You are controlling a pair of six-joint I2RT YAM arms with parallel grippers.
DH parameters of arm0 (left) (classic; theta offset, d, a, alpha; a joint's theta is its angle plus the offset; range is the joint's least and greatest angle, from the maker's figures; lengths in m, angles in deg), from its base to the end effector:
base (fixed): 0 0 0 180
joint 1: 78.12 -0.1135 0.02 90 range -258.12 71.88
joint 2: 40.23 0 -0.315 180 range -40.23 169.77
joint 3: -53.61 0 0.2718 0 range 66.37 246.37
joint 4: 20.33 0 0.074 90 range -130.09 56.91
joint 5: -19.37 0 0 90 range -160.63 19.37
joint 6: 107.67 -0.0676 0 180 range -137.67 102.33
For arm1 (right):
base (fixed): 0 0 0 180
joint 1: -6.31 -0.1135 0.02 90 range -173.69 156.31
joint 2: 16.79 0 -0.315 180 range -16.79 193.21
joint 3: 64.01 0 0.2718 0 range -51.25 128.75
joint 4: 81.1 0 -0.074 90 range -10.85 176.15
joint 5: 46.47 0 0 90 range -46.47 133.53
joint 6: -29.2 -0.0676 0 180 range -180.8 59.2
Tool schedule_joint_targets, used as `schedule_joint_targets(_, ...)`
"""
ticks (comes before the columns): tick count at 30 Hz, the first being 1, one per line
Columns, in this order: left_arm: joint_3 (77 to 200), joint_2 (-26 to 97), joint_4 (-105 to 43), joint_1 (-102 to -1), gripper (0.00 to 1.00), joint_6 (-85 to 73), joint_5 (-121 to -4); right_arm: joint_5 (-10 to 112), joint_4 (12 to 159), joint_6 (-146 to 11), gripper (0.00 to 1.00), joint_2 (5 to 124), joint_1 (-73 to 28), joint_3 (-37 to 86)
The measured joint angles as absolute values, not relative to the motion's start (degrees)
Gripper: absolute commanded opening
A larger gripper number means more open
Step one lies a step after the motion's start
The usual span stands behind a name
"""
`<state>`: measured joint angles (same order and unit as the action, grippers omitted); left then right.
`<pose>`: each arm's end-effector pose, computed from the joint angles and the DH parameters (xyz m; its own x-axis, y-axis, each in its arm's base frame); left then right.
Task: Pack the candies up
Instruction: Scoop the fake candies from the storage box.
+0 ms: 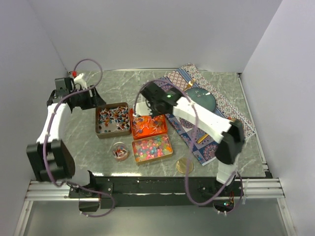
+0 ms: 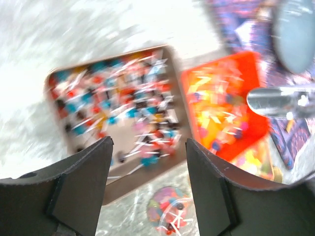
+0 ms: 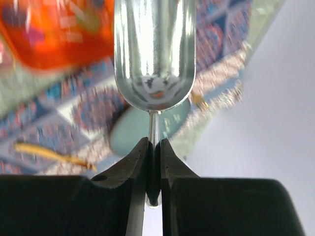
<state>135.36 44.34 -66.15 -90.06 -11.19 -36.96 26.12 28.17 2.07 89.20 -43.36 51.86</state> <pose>0.3480 0.0353 0.3159 -0.7507 -0.2547 -0.6096 0.1022 0.8668 -0.4880 0.3015 0.3239 0.3420 0.3057 -0.9521 0.0104 -0.7917 -0.2603 -0.5527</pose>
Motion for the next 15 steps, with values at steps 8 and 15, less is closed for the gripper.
schedule_joint_targets(8, 125.0, 33.3, -63.3, -85.6, 0.64, -9.3, -34.5, 22.4, 22.2, 3.6, 0.00, 75.3, -46.8, 44.2)
schedule_joint_targets(15, 120.6, 32.3, -63.9, -85.6, 0.65, -4.3, -36.9, 19.9, 14.9, 3.8, 0.00, 74.3, -54.4, 37.3)
